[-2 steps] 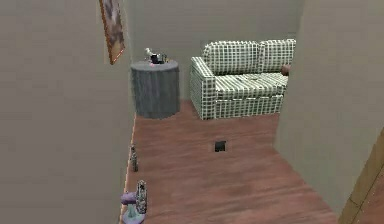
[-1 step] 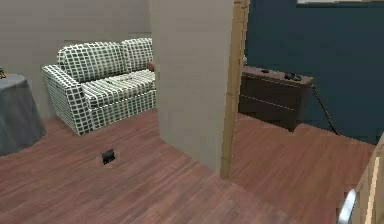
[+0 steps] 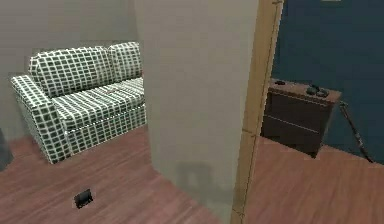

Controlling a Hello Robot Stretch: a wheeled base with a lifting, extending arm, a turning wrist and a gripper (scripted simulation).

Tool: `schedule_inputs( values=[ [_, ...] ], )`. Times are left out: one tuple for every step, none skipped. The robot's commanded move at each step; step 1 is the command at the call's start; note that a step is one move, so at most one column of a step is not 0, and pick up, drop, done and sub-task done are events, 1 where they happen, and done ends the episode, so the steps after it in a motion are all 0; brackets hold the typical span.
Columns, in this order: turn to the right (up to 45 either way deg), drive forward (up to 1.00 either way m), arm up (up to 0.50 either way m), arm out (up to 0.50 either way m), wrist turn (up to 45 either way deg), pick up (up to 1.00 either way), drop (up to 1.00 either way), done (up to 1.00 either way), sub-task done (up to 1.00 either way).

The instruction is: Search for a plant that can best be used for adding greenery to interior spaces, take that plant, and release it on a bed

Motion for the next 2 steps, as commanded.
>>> schedule_inputs(
  values=[
    [6.0,0.0,0.0,0.0,0.0,0.0,0.0,0.0,0.0],
    [0.0,0.4,0.0,0.0,0.0,0.0,0.0,0.0,0.0]
  ],
)
